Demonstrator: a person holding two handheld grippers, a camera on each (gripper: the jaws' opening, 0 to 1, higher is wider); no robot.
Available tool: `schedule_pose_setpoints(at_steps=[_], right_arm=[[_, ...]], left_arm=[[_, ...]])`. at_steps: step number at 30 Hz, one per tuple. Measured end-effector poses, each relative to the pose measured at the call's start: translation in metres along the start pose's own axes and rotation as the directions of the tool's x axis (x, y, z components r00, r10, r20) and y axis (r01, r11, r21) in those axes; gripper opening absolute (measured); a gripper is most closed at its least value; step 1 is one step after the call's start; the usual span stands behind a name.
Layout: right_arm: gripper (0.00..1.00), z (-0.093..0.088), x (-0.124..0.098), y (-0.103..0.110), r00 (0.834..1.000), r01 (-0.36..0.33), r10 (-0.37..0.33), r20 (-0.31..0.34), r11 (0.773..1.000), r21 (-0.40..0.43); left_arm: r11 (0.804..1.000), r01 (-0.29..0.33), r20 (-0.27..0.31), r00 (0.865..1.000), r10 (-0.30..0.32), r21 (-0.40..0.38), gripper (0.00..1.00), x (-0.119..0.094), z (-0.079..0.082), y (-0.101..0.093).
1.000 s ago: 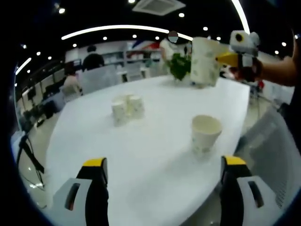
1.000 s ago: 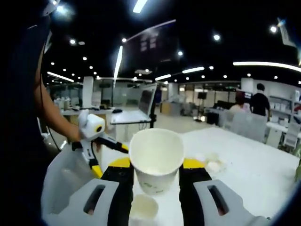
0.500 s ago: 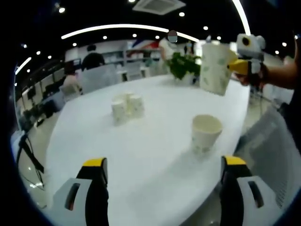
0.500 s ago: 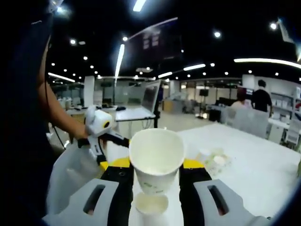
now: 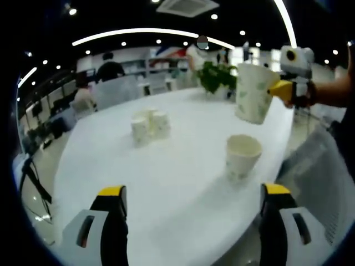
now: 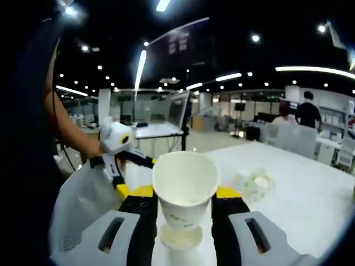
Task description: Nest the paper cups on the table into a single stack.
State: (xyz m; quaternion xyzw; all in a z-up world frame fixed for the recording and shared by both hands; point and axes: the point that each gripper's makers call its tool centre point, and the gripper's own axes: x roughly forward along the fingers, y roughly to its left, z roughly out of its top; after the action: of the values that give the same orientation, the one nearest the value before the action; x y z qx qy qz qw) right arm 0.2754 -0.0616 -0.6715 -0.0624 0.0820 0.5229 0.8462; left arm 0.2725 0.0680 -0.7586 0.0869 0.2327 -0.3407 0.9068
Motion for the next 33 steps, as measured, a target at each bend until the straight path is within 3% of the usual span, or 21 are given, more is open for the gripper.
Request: schedule_pose_setpoints(at_steps=[22,33], right_arm=[[0.34,-0.059,0.012,-0.002,0.997,0.035,-0.032,-0.064,0.998,0.051],[0.34,-0.074,0.017,-0.002,0.995,0.054,-0.049,-0.087,0.997,0.062]], left_arm=[[1.0,0.002,0.001,1.0,-0.002,-0.005,0.99,0.0,0.001,0.0],[1.0,0.001,-0.002,1.0,-0.001,-0.006,0.98,0.0,0.001,0.0]])
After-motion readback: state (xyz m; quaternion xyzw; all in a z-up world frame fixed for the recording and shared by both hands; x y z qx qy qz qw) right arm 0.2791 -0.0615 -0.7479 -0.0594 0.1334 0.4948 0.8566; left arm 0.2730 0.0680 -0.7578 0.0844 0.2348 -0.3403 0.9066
